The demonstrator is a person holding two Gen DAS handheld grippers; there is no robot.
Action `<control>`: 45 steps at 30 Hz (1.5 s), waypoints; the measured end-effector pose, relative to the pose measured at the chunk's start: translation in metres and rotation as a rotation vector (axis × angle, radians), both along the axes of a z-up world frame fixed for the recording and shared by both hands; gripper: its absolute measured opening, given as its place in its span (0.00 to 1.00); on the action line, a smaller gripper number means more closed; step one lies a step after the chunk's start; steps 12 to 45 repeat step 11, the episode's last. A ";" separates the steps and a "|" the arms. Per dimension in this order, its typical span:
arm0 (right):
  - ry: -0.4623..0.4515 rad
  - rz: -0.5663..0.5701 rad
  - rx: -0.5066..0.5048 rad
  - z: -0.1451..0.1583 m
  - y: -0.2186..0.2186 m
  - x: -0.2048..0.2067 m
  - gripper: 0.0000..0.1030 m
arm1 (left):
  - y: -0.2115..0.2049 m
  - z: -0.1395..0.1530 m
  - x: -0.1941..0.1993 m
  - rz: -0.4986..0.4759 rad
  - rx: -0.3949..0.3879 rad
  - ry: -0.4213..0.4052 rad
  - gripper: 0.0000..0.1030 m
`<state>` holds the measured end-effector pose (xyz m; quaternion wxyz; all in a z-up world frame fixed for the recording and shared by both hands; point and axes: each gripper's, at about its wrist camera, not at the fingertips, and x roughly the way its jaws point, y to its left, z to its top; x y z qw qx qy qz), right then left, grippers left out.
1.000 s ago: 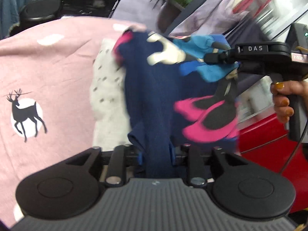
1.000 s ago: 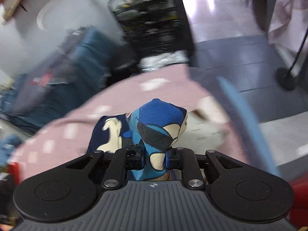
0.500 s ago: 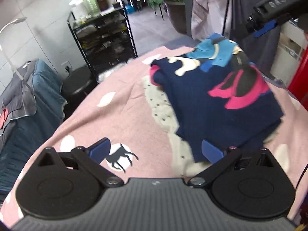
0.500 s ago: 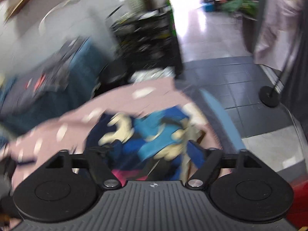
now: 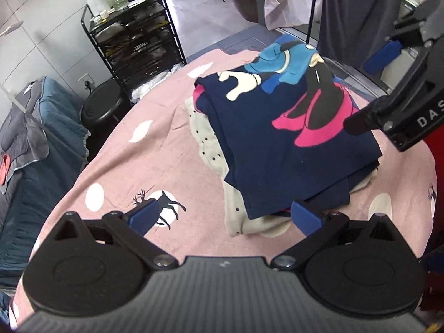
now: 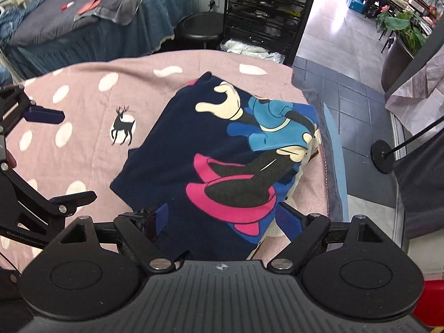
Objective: Fold small clothes
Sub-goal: 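Carry the bundle with both grippers onto the beige clothes pile and release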
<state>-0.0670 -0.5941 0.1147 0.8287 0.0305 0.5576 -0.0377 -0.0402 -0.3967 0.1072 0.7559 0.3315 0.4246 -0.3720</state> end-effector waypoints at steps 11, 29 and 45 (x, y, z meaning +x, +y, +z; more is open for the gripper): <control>0.015 0.031 -0.036 0.002 0.014 -0.001 1.00 | 0.004 0.001 -0.001 -0.001 -0.049 -0.040 1.00; 0.015 0.031 -0.036 0.002 0.014 -0.001 1.00 | 0.004 0.001 -0.001 -0.001 -0.049 -0.040 1.00; 0.015 0.031 -0.036 0.002 0.014 -0.001 1.00 | 0.004 0.001 -0.001 -0.001 -0.049 -0.040 1.00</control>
